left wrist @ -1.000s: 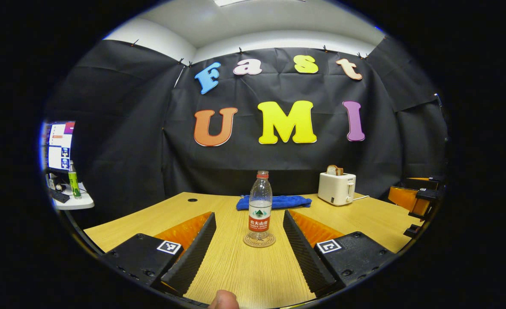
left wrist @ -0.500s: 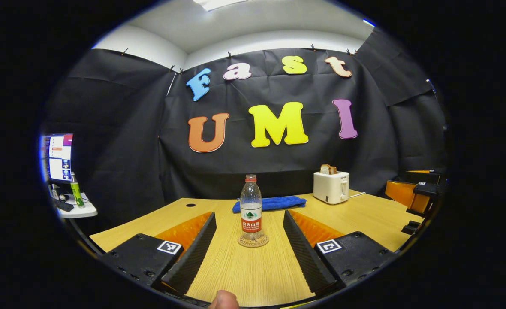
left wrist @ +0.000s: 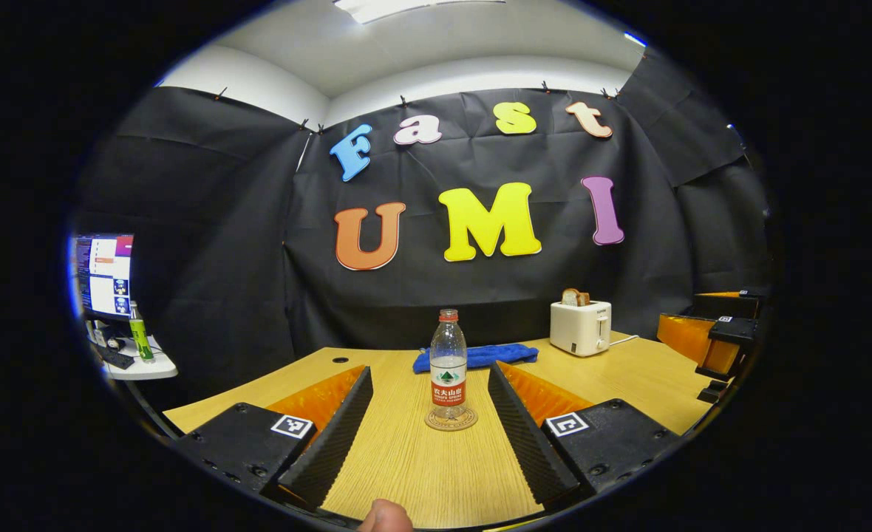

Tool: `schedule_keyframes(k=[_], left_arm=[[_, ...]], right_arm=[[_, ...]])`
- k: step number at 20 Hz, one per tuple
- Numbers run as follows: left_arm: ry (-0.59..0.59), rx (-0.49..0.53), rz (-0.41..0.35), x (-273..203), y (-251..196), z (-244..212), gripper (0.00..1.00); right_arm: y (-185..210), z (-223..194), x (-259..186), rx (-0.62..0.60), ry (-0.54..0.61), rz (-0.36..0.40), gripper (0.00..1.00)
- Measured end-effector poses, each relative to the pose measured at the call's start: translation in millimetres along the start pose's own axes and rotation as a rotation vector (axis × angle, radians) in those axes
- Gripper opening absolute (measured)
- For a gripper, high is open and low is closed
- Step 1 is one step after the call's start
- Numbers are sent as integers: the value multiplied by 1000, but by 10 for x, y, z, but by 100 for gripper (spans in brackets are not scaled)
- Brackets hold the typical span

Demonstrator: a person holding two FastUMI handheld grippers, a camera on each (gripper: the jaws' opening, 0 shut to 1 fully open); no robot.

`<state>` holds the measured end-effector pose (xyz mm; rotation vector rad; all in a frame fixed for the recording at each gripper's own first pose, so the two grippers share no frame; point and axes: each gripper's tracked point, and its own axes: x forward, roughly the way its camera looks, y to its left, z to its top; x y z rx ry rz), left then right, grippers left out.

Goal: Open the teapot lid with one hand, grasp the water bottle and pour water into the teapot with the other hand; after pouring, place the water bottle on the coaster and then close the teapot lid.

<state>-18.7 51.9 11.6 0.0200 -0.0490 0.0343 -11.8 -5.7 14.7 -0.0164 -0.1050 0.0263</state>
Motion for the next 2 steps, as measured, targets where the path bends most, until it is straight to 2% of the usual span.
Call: schedule_keyframes(k=[2], left_arm=[[-12, -2, 7, -16, 22, 35, 98]], right_arm=[[41, 32, -25, -5, -4, 3, 97]])
